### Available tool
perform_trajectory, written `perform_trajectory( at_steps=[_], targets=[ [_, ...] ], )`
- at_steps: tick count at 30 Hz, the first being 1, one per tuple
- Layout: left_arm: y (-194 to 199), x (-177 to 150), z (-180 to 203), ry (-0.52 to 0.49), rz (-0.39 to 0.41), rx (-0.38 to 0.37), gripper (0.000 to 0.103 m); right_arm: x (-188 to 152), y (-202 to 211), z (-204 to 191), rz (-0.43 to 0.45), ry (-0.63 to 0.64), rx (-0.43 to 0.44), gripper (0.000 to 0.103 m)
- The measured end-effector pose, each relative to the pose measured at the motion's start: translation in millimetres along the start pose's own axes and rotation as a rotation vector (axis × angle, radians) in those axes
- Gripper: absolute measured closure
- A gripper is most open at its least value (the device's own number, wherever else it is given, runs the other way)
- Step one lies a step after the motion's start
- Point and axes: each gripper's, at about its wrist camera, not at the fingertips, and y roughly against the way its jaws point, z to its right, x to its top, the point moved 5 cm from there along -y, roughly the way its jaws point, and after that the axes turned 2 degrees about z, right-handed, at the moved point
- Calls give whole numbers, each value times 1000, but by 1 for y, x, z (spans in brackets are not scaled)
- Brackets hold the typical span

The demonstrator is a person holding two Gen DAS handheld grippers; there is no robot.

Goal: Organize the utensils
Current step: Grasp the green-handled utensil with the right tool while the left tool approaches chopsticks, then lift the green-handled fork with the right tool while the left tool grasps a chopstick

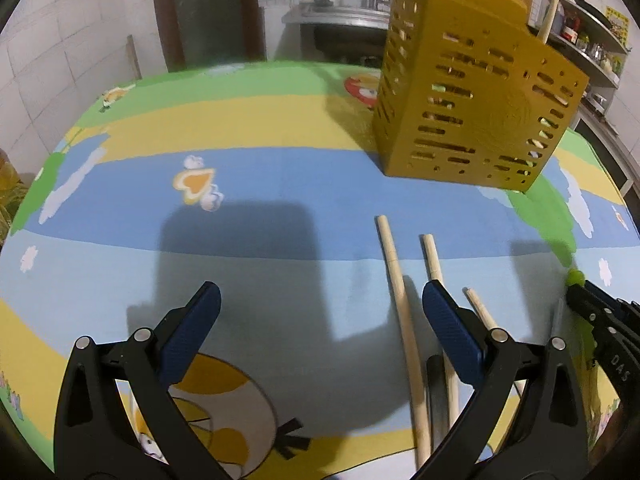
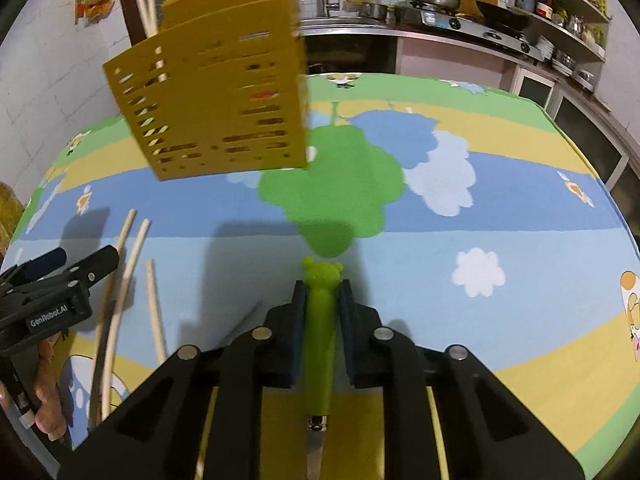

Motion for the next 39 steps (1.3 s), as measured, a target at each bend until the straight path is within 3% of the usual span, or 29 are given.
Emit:
perform_trajectory(
  at_steps=[5, 10, 15, 17, 21, 26, 32, 34, 36, 39],
  targets=[
    [-6, 1, 7, -25, 5, 11, 12, -2, 0, 3, 19, -26, 31, 86],
    [-3, 3, 20, -62, 6, -1, 33, -3, -1, 5, 19, -36, 40, 85],
    [-2, 4, 27, -85, -14, -7, 45, -4, 2, 8, 9, -44, 37, 85],
    [-1, 4, 28, -86, -25, -10, 48, -5, 4, 9, 1, -46, 35, 83],
    [-3, 9, 33, -92, -44, -15, 56, -6, 4, 11, -8, -43, 31, 68],
    [-7, 14, 39, -108, -55, -27, 71, -10, 5, 9, -17, -19, 3, 68],
    [-3, 10, 40, -125, -50, -46, 86, -8, 4, 9, -29, -19, -28, 71],
    [-3, 11, 40, -117, -51, -50, 94, -4, 0, 8, -26, -19, -26, 79],
    [-2, 12, 37, -96, -55, -64, 96, 2, -3, 10, -27, -39, -23, 86],
    [-1, 11, 35, -82, -51, -86, 96, 4, 1, 13, -19, -80, 12, 86]
  ],
)
